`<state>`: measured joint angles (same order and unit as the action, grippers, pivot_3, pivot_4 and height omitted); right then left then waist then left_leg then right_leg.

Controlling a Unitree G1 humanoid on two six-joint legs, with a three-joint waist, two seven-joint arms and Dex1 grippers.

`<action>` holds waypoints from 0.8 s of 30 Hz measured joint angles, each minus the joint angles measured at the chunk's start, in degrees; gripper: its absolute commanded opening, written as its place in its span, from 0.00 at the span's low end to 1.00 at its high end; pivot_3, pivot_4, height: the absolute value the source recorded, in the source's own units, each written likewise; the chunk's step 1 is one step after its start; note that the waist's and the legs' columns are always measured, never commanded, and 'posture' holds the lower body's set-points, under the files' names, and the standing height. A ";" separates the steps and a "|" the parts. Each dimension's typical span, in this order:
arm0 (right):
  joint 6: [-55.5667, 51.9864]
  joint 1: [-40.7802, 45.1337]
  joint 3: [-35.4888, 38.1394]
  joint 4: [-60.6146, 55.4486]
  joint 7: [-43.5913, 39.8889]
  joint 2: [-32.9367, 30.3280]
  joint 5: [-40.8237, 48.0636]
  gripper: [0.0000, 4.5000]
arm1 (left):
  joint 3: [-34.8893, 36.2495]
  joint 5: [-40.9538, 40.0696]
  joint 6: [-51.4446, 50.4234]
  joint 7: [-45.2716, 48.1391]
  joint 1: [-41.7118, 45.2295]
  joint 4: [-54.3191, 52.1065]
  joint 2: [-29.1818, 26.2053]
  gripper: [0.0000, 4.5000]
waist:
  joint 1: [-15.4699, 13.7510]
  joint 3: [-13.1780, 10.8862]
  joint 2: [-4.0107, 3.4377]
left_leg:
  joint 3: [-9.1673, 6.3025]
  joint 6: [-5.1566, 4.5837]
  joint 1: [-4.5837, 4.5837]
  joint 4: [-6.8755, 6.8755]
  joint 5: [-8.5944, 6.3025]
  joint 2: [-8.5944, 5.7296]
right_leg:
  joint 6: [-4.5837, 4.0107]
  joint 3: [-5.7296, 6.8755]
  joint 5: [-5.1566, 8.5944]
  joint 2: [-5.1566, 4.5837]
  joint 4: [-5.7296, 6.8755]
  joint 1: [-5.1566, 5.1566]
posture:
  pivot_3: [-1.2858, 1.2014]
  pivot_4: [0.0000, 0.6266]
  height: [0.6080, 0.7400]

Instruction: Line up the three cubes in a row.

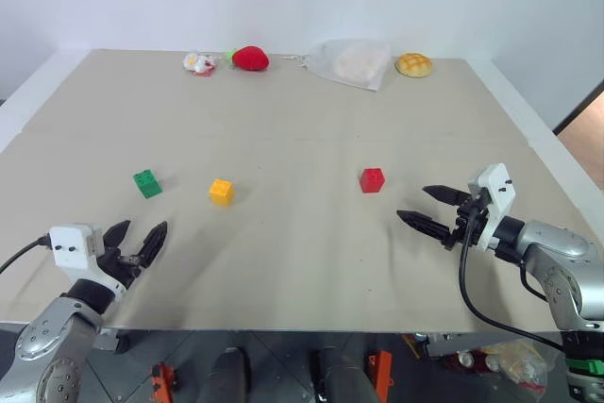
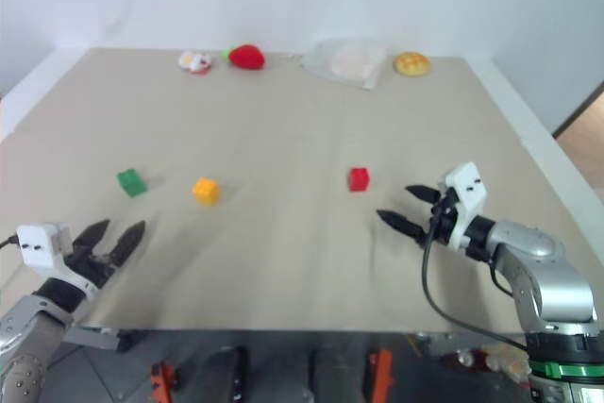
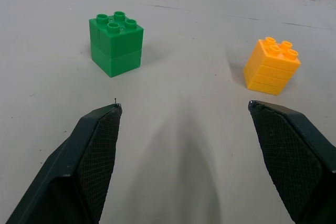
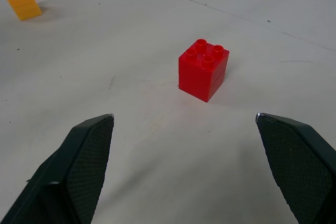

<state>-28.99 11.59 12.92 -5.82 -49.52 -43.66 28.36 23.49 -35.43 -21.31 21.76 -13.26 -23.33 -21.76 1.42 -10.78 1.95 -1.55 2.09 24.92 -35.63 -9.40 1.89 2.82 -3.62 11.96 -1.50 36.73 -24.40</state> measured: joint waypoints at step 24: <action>-17.99 11.29 -8.61 -4.21 21.14 9.94 -5.98 1.00 | -15.22 -1.57 2.52 24.48 18.26 -0.05 -8.39 0.89 | 0.12 0.03 -0.01 | 0.02 -0.05 -0.05 -0.01 0.03 0.09 | 0.07 -0.17 -0.09 0.23 0.11 0.00 | 0.52 0.24 1.00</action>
<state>-46.98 22.88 4.32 -10.03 -28.38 -33.72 22.37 8.27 -37.00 -18.79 46.24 5.00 -23.38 -30.15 1.53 -10.75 1.94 -1.53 2.04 24.87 -35.64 -9.38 1.99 2.89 -3.79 11.87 -1.27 36.84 -24.39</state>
